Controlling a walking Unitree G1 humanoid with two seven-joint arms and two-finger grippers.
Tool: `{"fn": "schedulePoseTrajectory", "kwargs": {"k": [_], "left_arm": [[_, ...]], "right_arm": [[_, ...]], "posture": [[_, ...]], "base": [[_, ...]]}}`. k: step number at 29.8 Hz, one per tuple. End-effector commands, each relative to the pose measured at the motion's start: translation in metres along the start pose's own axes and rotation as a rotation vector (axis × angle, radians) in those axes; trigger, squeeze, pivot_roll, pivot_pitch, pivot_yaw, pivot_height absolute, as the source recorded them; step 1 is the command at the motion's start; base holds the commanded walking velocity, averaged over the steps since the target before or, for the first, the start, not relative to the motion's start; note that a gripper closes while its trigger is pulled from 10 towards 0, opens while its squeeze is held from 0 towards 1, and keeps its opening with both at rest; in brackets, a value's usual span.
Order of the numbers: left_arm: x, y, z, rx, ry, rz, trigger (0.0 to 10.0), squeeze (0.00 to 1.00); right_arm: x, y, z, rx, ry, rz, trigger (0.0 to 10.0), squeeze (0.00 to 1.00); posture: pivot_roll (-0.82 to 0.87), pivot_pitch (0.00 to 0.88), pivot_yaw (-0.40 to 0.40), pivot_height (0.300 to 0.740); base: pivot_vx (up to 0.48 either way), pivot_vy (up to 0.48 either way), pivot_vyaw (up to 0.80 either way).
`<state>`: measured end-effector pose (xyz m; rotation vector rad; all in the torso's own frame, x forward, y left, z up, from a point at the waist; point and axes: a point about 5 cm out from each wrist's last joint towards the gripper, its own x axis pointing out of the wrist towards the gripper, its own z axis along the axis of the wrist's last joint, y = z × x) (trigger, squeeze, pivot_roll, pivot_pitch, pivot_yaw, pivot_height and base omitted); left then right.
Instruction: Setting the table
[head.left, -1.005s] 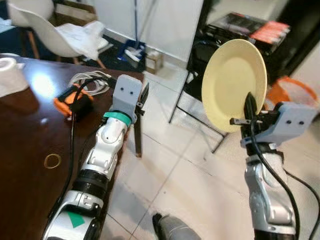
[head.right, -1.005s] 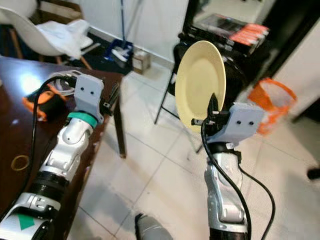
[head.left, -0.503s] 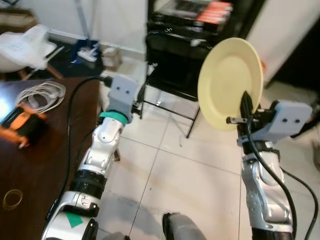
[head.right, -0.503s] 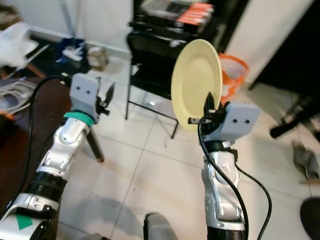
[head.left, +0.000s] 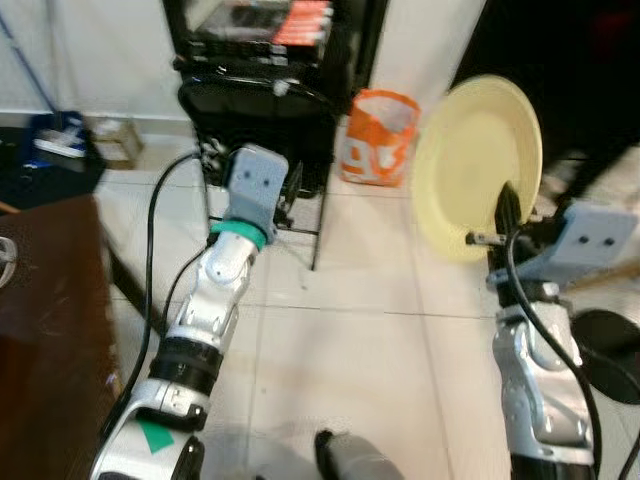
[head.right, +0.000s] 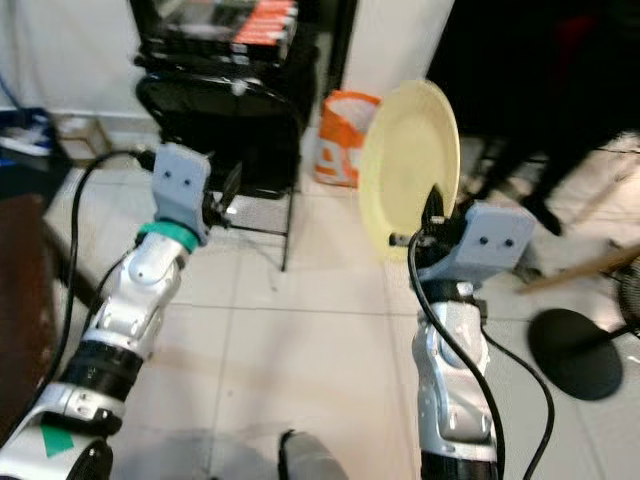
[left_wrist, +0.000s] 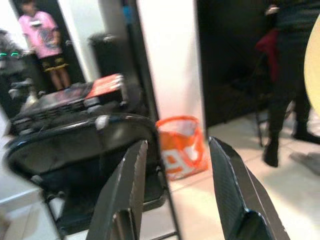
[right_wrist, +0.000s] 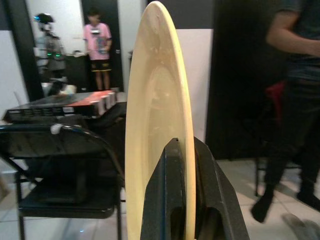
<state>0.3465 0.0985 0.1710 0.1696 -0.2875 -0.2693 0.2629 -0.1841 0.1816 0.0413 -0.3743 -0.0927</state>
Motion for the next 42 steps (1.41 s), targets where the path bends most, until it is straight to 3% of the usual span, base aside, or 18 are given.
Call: {"fn": "schedulePoseTrajectory", "kwargs": {"k": [1,42], "left_arm": [[-0.0029,-0.0007,-0.0053,-0.002,0.024,-0.002,10.0,0.00],[-0.0021,-0.0031,-0.0139,-0.092,0.125,0.000,10.0,0.00]], "right_arm": [[-0.0016,-0.0012,-0.0018,-0.005,0.010,-0.001,10.0,0.00],[-0.0010,-0.0013,-0.0038,-0.015,0.020,0.010,10.0,0.00]], "posture": [[-0.07,0.000,0.047,0.740],[-0.07,0.000,0.043,0.740]], "base": [[0.000,0.000,-0.80],[0.000,0.000,-0.80]]}}
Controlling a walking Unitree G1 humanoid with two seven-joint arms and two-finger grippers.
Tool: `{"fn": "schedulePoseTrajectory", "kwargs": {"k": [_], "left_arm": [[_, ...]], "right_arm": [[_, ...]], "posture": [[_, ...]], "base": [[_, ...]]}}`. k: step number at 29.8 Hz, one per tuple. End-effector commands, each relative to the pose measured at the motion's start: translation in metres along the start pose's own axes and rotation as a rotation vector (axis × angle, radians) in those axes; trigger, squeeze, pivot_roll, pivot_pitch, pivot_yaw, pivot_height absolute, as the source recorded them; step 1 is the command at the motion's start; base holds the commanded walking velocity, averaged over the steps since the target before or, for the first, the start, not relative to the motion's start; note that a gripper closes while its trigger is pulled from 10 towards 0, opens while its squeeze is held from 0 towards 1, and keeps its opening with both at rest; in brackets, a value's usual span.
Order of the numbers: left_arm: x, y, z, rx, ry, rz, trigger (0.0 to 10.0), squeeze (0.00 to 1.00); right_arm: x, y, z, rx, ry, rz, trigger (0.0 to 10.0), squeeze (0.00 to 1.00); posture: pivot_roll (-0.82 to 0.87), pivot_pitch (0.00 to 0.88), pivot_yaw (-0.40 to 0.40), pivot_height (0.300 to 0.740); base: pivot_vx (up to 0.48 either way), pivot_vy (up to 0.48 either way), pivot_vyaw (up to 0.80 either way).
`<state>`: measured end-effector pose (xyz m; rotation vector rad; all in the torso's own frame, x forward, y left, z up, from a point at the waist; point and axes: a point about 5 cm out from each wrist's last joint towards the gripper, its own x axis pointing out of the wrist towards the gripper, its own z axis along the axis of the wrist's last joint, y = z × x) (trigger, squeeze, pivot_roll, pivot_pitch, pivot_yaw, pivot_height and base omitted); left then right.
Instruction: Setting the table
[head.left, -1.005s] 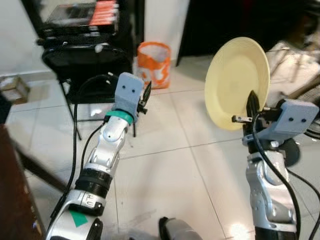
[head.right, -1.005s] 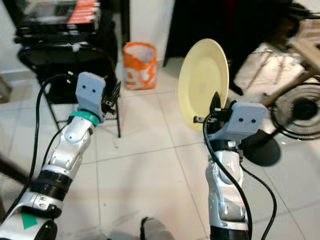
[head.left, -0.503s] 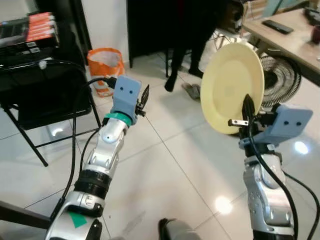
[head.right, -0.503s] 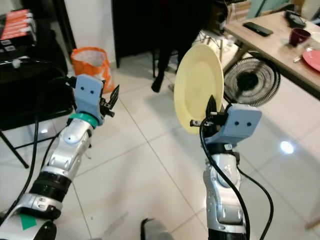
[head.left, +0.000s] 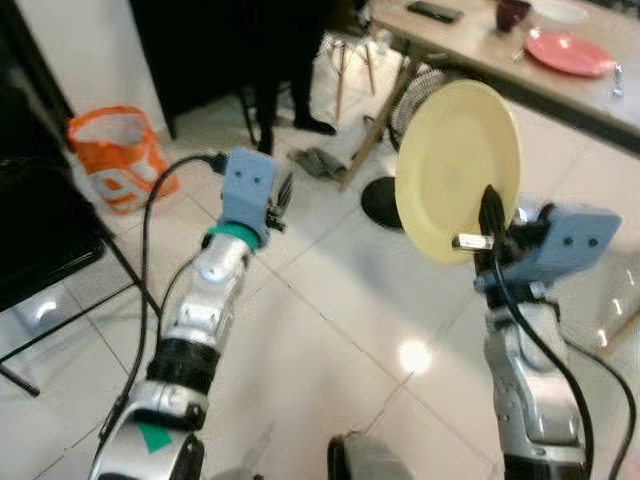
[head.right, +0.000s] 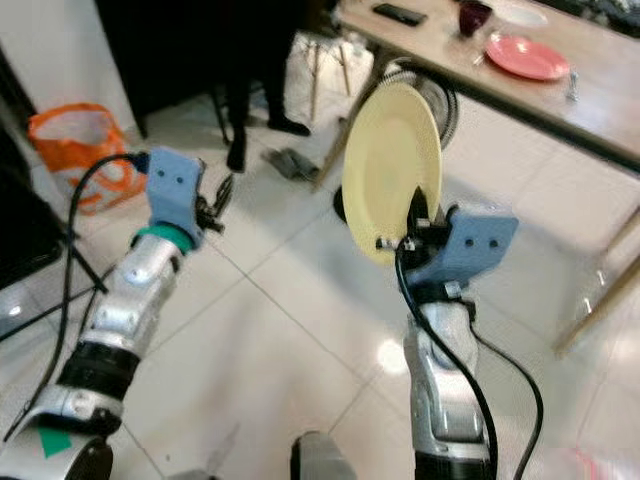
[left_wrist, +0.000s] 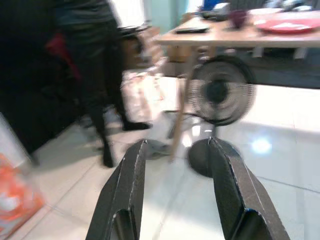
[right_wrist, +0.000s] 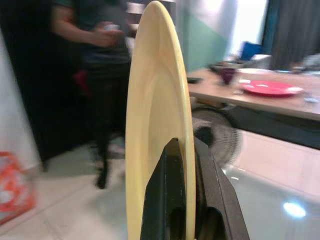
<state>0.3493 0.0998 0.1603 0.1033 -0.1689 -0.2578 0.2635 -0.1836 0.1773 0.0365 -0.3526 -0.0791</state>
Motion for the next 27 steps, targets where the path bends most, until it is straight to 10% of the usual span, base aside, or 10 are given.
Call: {"fn": "schedulePoseTrajectory", "kwargs": {"k": [1,27], "left_arm": [[-0.0012,-0.0028,-0.0032,-0.014,0.018,-0.013,10.0,0.00],[-0.0010,-0.0037,-0.0021,-0.015,0.022,-0.019,10.0,0.00]], "right_arm": [[-0.0002,-0.0015,0.0003,-0.012,-0.001,-0.004,10.0,0.00],[-0.0006,-0.0012,-0.0018,-0.012,0.006,-0.009,10.0,0.00]], "posture": [[-0.07,0.000,0.044,0.740],[-0.07,0.000,0.048,0.740]], "base": [[0.000,0.000,-0.80],[0.000,0.000,-0.80]]}}
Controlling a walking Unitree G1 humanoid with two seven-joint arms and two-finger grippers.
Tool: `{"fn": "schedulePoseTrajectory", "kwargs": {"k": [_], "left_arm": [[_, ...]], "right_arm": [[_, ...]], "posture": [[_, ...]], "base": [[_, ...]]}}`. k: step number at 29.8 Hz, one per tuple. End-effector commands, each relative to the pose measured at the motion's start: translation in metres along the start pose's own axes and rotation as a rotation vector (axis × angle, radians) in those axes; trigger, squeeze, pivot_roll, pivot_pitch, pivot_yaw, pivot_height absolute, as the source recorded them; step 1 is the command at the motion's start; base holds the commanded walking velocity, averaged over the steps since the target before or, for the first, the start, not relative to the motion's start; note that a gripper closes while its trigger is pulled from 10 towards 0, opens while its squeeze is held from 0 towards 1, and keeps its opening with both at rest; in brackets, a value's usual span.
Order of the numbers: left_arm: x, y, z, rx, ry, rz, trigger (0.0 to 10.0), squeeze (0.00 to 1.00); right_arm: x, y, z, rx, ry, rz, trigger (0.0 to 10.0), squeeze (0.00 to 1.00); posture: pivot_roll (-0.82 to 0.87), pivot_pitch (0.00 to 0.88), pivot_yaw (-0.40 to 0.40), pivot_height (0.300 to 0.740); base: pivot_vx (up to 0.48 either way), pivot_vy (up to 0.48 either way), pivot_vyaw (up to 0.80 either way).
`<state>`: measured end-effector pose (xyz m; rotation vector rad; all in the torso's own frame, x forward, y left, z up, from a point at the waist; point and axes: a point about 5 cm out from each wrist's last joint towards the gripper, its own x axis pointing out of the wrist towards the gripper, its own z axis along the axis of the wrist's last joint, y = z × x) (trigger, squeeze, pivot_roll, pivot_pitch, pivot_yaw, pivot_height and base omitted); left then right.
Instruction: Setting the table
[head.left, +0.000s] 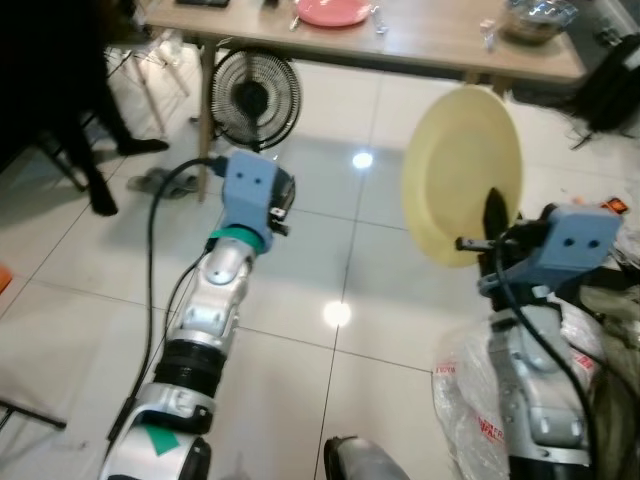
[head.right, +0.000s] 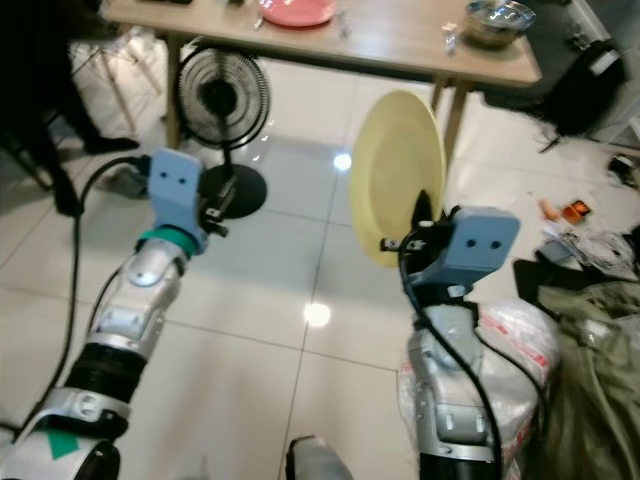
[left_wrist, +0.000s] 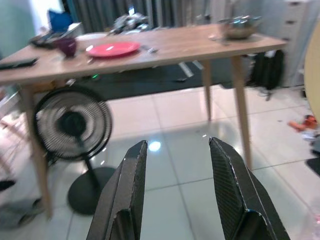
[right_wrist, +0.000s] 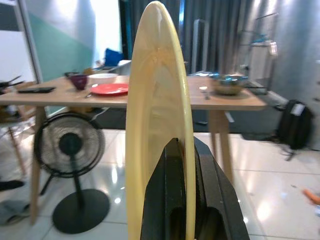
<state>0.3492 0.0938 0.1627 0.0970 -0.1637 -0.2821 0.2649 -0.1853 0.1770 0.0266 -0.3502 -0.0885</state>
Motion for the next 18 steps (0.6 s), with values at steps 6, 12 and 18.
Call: {"fn": "schedulePoseTrajectory", "kwargs": {"k": [6,12,18], "left_arm": [[-0.0028,0.0016,-0.0046,-0.006,0.018,0.004,10.0,0.00],[-0.0026,0.0012,-0.0042,-0.005,0.018,0.004,10.0,0.00],[-0.0024,0.0016,-0.0019,0.018,-0.002,0.014,10.0,0.00]], "right_arm": [[-0.0021,0.0000,-0.0013,0.000,0.005,-0.004,10.0,0.00],[-0.0020,-0.0003,-0.0011,0.003,0.003,-0.007,10.0,0.00],[0.0001,0.0046,0.0040,0.020,-0.020,0.021,10.0,0.00]], "posture": [[-0.07,0.000,0.048,0.740],[-0.07,0.000,0.048,0.740],[-0.06,0.000,0.050,0.740]], "base": [[0.000,0.000,-0.80],[0.000,0.000,-0.76],[0.189,0.000,-0.14]]}}
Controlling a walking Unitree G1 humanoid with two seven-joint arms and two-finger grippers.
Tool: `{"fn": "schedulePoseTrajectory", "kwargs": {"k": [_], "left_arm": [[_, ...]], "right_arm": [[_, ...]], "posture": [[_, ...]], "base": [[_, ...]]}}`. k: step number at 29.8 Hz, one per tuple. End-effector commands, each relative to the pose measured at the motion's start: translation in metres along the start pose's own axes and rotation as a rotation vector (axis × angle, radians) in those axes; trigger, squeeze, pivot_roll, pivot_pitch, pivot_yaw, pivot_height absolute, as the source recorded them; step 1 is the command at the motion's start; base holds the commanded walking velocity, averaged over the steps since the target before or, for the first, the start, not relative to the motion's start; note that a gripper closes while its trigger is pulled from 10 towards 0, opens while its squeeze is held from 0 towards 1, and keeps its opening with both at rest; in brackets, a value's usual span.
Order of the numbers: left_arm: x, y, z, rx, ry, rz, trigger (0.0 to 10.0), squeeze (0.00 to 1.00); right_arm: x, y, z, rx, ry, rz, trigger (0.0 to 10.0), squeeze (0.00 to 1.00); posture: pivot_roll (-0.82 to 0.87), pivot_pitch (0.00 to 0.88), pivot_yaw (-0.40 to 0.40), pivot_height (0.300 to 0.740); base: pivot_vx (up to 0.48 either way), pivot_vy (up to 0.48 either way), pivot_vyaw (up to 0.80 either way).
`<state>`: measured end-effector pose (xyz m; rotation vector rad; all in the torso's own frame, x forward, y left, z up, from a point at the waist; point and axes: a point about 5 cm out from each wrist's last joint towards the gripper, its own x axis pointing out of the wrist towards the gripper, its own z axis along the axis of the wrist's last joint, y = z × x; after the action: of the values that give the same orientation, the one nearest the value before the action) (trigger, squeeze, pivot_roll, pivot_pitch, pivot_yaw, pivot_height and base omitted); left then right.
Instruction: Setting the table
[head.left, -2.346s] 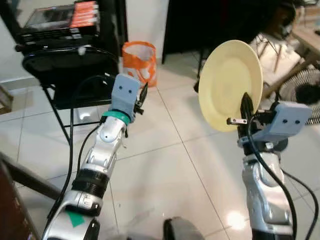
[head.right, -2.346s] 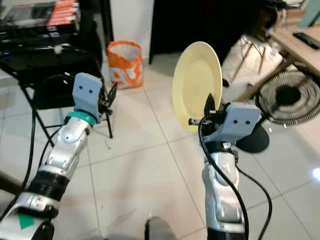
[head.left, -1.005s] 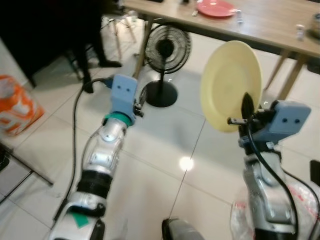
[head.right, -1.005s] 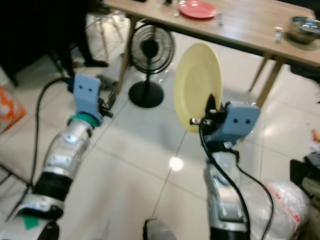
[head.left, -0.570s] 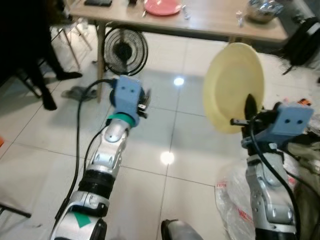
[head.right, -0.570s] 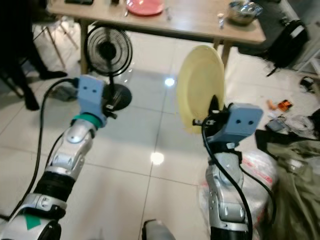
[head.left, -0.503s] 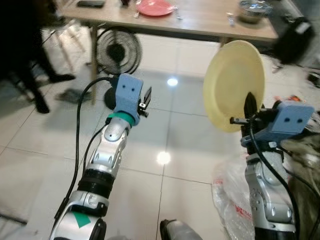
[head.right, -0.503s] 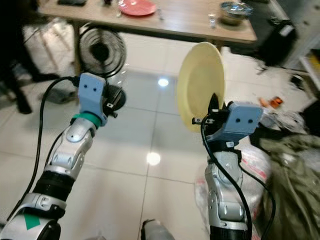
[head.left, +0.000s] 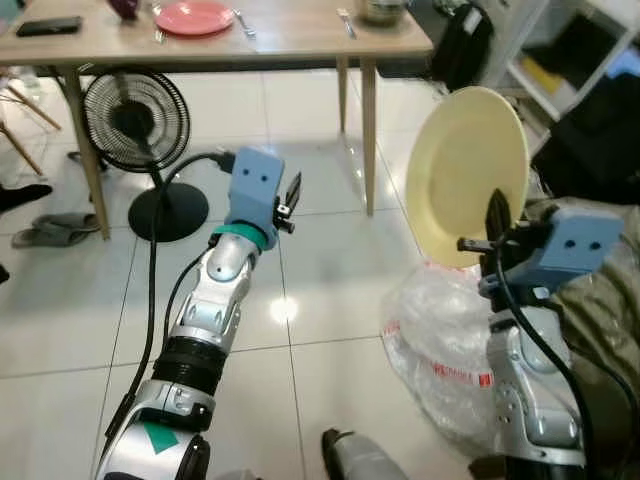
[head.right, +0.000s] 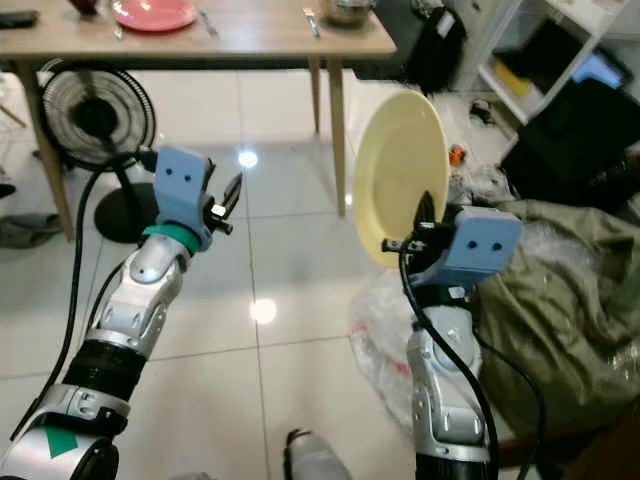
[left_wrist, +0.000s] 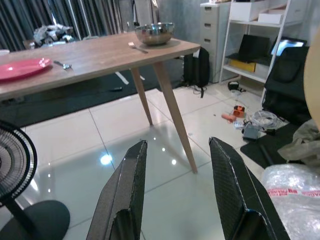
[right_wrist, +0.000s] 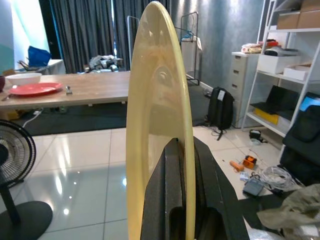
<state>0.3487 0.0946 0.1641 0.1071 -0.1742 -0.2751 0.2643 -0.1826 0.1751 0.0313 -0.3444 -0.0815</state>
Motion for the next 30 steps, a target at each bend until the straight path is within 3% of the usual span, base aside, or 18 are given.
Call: {"fn": "schedulePoseTrajectory", "kwargs": {"k": [1,21,25,30], "left_arm": [[-0.002,0.001,-0.003,0.006,0.006,0.007,10.0,0.00],[-0.001,0.000,-0.002,0.011,0.003,0.003,10.0,0.00],[-0.003,0.002,0.001,0.053,-0.020,0.006,10.0,0.00],[-0.018,0.025,-0.001,0.099,-0.022,0.074,10.0,0.00]], "right_arm": [[0.001,0.002,0.006,0.014,-0.027,0.015,10.0,0.00],[0.002,0.005,0.009,0.030,-0.040,0.025,10.0,0.00],[0.002,0.004,0.009,0.026,-0.036,0.051,10.0,0.00],[0.008,0.018,0.006,0.052,-0.016,0.157,10.0,0.00]], "posture": [[-0.06,0.000,0.050,0.740],[-0.06,0.000,0.054,0.740],[-0.05,0.000,0.055,0.740],[0.02,0.000,0.008,0.740]], "base": [[0.379,0.000,0.00],[0.475,0.000,0.00],[0.480,0.000,0.00],[0.405,0.000,0.00]]}}
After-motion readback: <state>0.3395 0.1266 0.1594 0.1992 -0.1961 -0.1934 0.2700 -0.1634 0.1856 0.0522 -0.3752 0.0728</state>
